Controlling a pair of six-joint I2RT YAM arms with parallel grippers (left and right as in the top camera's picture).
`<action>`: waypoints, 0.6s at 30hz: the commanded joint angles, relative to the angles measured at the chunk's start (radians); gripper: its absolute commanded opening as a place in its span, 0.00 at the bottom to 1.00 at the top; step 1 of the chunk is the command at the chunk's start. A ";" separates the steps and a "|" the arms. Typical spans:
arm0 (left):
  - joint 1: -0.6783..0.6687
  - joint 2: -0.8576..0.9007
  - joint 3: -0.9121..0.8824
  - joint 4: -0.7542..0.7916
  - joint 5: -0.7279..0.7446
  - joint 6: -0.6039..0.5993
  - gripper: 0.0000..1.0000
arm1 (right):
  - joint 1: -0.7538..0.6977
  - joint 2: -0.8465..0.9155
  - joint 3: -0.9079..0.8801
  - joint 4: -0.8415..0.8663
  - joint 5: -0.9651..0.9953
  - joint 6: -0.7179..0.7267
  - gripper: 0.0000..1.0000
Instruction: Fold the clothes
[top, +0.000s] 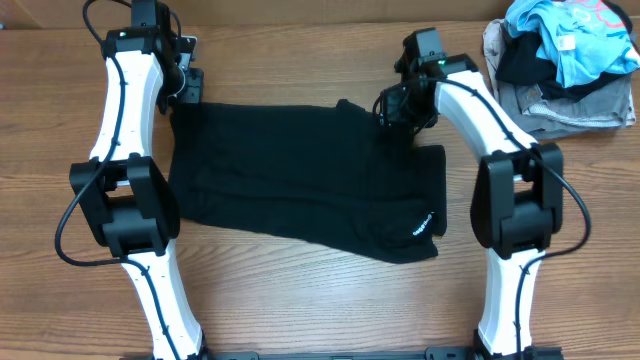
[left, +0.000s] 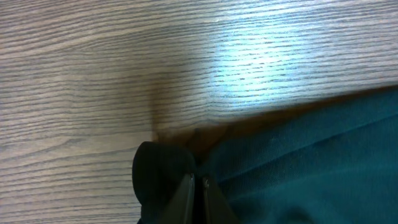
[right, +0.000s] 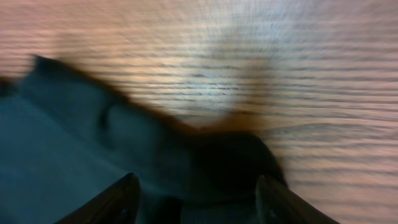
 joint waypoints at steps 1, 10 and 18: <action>0.002 -0.002 0.026 0.005 -0.007 -0.013 0.04 | -0.002 0.034 0.008 0.015 -0.009 0.008 0.56; 0.002 -0.002 0.026 0.012 -0.007 -0.013 0.04 | -0.004 0.045 0.011 0.072 0.047 -0.014 0.04; 0.002 -0.002 0.026 0.020 -0.007 -0.013 0.04 | -0.002 0.024 0.183 -0.036 0.040 -0.087 0.04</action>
